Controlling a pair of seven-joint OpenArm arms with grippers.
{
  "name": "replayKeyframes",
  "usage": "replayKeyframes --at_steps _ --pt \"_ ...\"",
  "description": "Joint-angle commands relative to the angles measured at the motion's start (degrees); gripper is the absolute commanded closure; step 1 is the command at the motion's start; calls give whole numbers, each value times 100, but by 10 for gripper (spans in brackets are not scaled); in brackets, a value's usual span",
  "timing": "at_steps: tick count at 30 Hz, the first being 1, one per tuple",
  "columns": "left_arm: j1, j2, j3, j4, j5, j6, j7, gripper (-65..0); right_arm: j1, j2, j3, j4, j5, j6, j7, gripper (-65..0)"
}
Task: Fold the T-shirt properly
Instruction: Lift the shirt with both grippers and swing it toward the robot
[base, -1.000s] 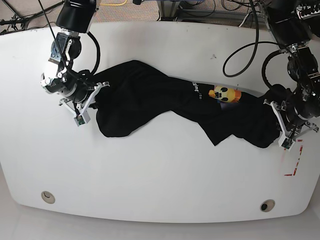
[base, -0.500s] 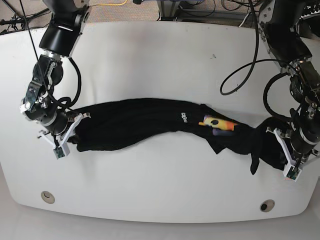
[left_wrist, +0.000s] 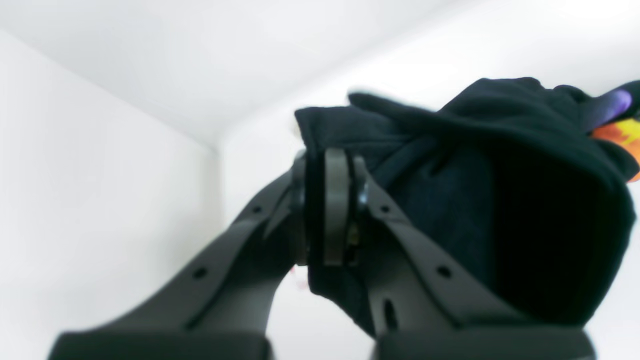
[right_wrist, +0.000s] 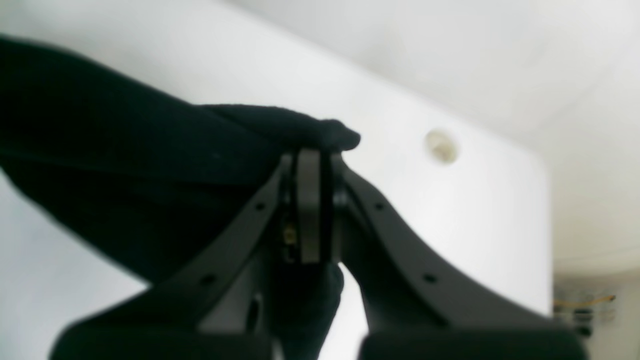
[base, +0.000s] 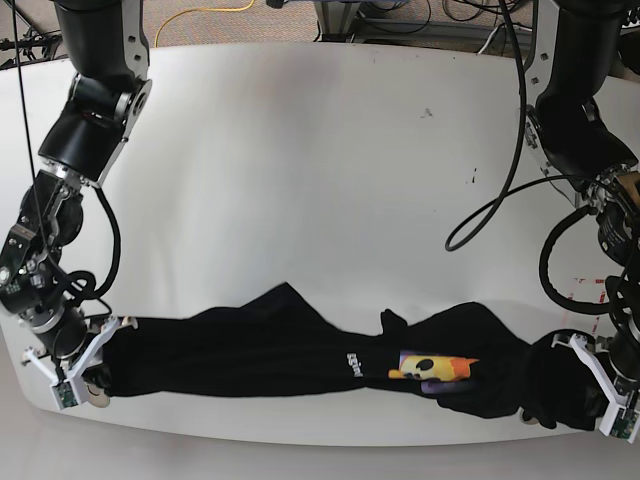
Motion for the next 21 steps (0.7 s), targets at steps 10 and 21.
replayKeyframes --at_steps 10,21 --pt "-1280 -51 -231 -485 -43 235 -126 0 1425 645 30 -338 82 -21 -154 0" --pt "-269 -42 -425 -748 -69 208 76 0 300 663 628 -92 82 -16 -409 0"
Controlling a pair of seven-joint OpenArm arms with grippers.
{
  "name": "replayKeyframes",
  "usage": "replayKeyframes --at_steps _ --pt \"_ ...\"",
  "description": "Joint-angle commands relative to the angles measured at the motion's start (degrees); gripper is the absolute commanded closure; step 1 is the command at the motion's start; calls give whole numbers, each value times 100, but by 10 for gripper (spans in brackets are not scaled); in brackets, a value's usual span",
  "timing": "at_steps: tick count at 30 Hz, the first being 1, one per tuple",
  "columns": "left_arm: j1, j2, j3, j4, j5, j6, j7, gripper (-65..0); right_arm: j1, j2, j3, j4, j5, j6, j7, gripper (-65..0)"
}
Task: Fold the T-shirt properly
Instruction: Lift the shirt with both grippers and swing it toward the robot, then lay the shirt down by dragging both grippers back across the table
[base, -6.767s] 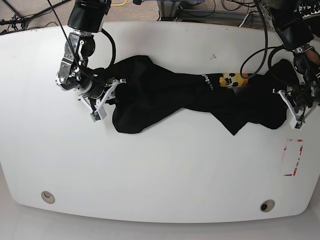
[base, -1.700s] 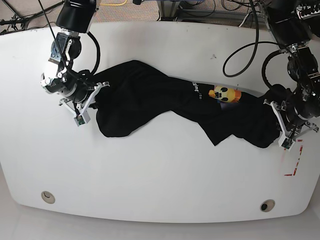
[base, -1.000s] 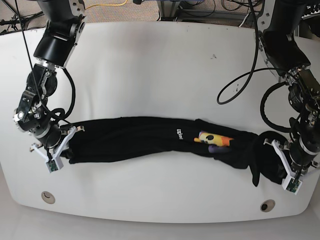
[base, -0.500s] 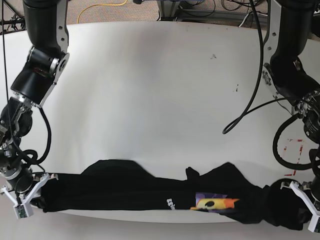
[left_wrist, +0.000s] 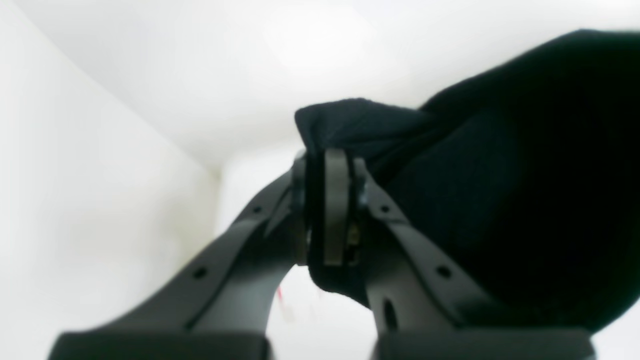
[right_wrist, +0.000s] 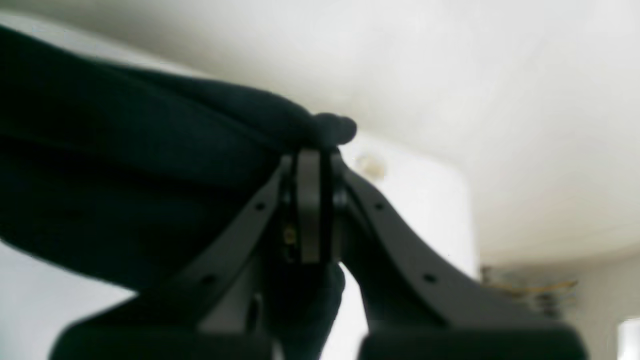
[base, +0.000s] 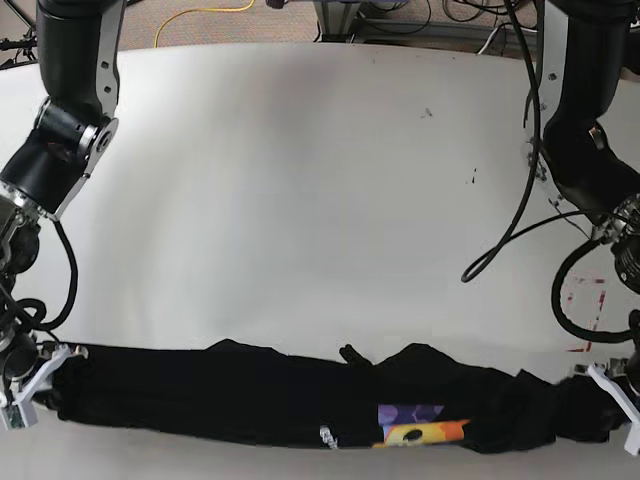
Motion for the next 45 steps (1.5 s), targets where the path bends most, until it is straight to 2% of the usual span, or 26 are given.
replayKeyframes --at_steps 1,9,13,20,24,34,45 --pt "248 -55 -18 74 47 -21 -55 0 -337 46 244 256 -152 -53 19 0" --pt "1848 -55 -36 91 -226 -382 -64 0 -2034 -578 675 774 -160 -53 45 0" --pt "2674 -73 -36 91 -226 -395 -99 0 -2798 -903 824 853 -169 -53 186 0" --pt "3782 -108 -106 91 -226 -395 -380 0 -3836 -1193 859 853 -178 -53 582 0" --pt "4178 -293 -115 56 -217 -395 -433 0 -4302 -1308 859 853 -169 -53 678 0" --pt "4705 -574 -141 82 -226 -395 -433 0 -4900 -1475 859 836 -178 -53 819 0" --pt "5118 -785 -317 91 -217 -395 -433 0 -5084 -1633 842 853 -178 -53 819 0"
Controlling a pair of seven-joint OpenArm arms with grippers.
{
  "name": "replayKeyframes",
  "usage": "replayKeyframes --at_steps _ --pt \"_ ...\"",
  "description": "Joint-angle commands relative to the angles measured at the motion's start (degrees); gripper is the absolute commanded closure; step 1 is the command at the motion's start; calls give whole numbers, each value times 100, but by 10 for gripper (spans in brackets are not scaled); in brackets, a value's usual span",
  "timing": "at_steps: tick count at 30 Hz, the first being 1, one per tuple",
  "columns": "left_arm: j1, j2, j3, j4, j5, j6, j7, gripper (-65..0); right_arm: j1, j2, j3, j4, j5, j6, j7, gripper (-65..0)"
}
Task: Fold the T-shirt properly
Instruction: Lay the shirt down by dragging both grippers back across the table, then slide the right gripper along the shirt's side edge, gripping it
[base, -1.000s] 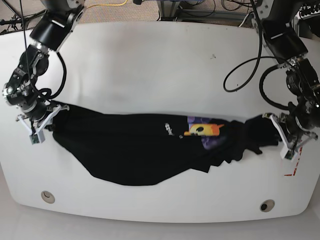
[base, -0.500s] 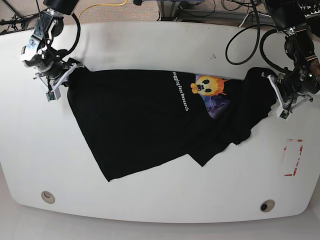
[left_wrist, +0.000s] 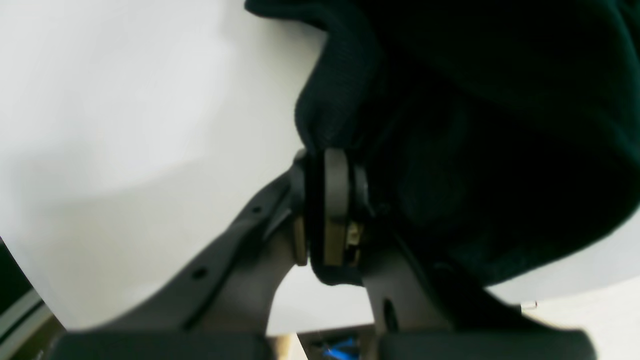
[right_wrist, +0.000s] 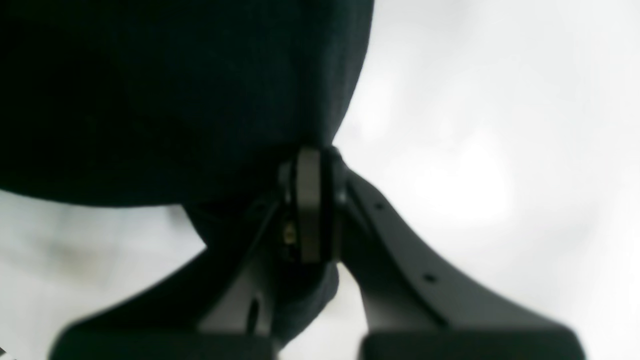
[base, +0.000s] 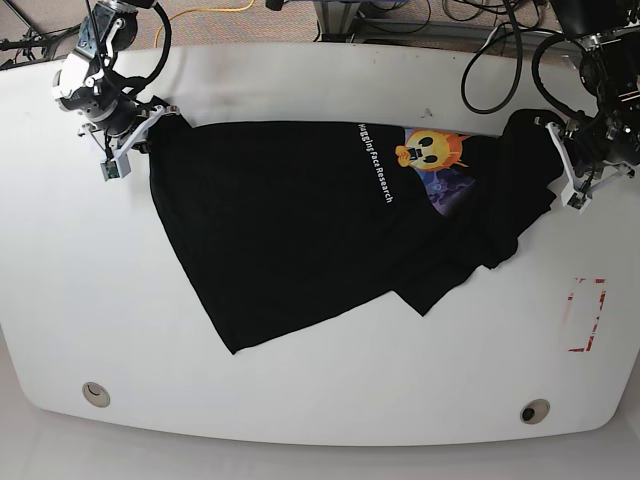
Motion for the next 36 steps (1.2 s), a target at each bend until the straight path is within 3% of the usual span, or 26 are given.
replayKeyframes --at_steps 1,4,6,13,16,18,25,36 --pt "-16 -153 -72 109 21 -6 -55 0 4 48 9 80 -31 8 -62 -6" --pt "-16 -153 -72 109 21 -6 -46 0 4 39 9 97 -31 8 -79 -63" --pt "-16 -153 -81 109 21 -6 -46 0 4 39 9 97 -31 8 -79 -144" --pt "-25 -162 -81 109 30 -6 -64 0 39 39 26 510 -14 8 -79 -510" --pt "-33 -162 -81 109 30 -6 -64 0 154 39 0 757 -14 8 -79 -614" --pt "-42 -162 -72 109 30 -6 -64 0 329 39 0 862 -14 8 -79 -644" --pt "-51 -153 -64 109 30 -6 -55 0 1182 48 -202 616 -49 8 -79 -647" --pt "-42 -162 -64 100 39 -6 -64 0 3072 233 -1125 -1591 -67 8 105 -644"
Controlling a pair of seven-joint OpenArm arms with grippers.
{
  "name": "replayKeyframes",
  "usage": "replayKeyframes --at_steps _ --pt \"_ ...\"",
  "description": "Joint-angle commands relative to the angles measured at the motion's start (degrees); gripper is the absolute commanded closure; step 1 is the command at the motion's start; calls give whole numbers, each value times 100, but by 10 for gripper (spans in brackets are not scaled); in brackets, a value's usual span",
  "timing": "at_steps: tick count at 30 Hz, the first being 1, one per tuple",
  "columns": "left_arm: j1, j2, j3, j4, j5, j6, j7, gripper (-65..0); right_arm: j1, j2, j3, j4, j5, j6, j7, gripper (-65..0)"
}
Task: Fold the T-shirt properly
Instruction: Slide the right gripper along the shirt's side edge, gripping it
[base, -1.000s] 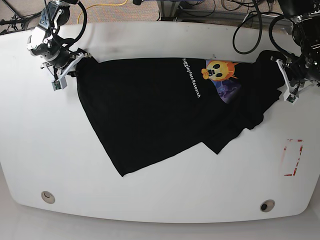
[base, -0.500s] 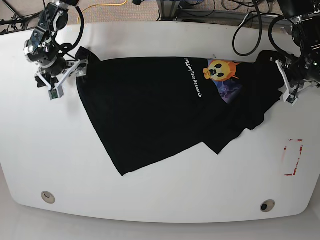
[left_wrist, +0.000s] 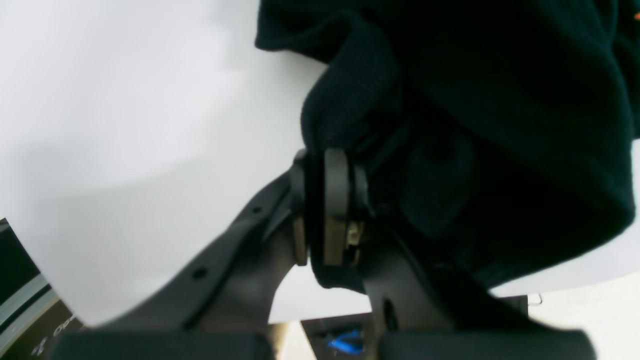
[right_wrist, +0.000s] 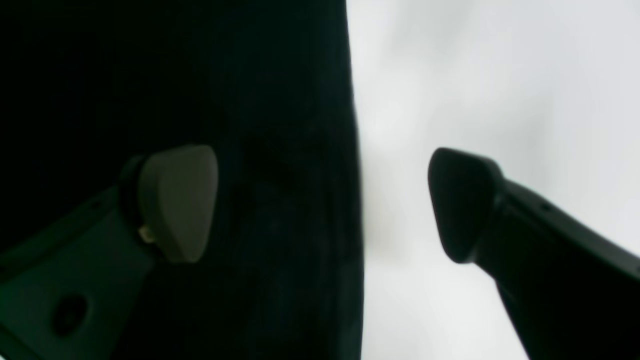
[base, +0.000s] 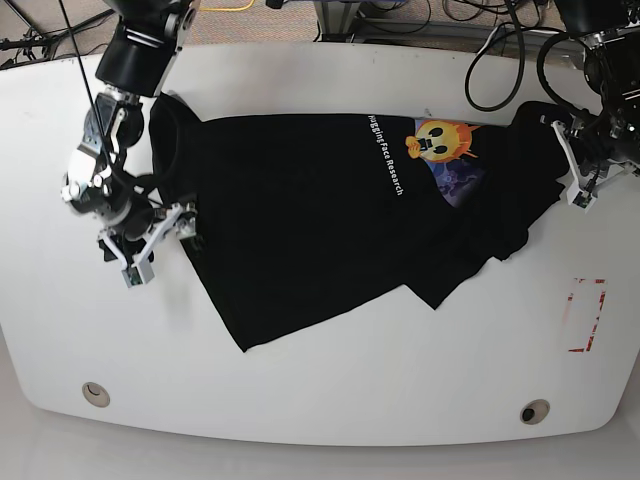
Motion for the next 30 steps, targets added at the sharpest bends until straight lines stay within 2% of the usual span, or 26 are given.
replayKeyframes --at_steps 1,6,11,17,19,24,30 --pt "-42 -99 -29 91 2 -3 -59 0 518 117 -181 -512 106 -3 348 -639" --pt "-42 -99 -29 91 2 -3 -59 0 1318 249 -744 -2006 106 -3 1298 -604" --pt "-60 -99 -29 91 2 -3 -59 0 2030 372 -1298 -3580 106 -3 2177 -599" --pt "-60 -99 -29 91 2 -3 -59 0 2434 451 -1755 -4653 97 -7 3074 -601" --pt "-60 -99 -29 91 2 -3 -59 0 2478 451 -1940 -4890 97 -131 3381 -604" --pt "-60 -99 -29 100 2 -3 -59 0 2496 442 -2291 -5259 97 -280 3865 -604" --pt "-60 -99 -29 100 2 -3 -59 0 2382 398 -2335 -5321 106 -306 3909 -599"
